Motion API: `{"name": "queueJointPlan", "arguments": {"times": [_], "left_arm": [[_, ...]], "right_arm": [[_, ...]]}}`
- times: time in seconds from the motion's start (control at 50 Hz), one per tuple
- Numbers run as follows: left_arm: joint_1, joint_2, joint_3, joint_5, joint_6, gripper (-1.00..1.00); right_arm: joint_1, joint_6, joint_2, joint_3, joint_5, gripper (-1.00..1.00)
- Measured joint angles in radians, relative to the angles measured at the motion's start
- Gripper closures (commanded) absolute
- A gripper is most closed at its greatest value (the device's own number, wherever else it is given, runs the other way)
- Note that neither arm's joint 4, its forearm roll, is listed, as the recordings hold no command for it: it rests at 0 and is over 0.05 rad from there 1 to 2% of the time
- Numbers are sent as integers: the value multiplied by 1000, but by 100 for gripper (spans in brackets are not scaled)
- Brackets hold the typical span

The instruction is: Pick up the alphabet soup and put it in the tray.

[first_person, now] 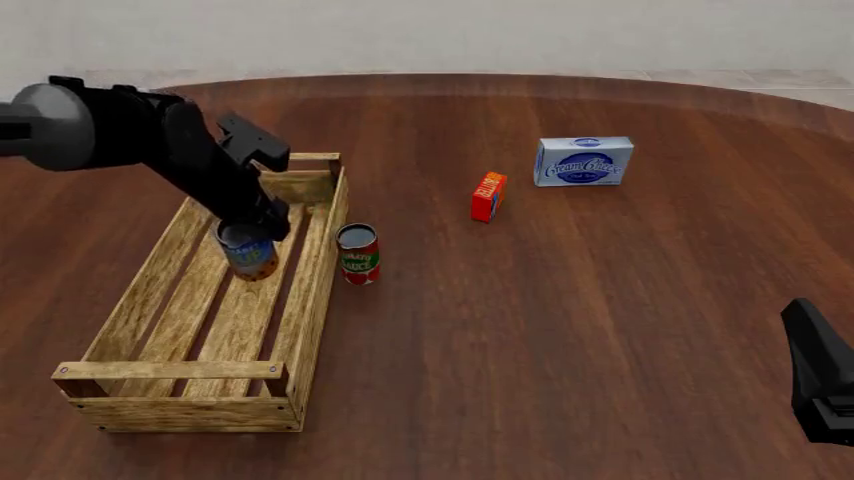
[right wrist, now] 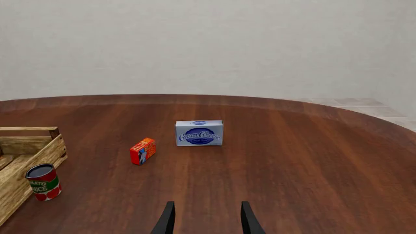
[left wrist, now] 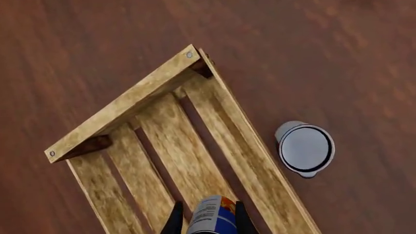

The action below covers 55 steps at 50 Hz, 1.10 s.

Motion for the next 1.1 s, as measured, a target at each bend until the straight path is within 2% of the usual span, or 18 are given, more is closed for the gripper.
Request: {"name": "queueJointPlan", "arguments": {"times": [0.34, 0.36, 0.76, 1.1], "left_arm": [[10, 44, -5, -15, 11, 100], [10, 46, -6, -14, 12, -100], [7, 34, -13, 2, 22, -100], [-43, -97, -17, 80, -10, -100]], "right_arm": [[0, 0, 0, 0, 0, -100], [0, 0, 0, 0, 0, -100], [0, 0, 0, 0, 0, -100], [0, 0, 0, 0, 0, -100]]}}
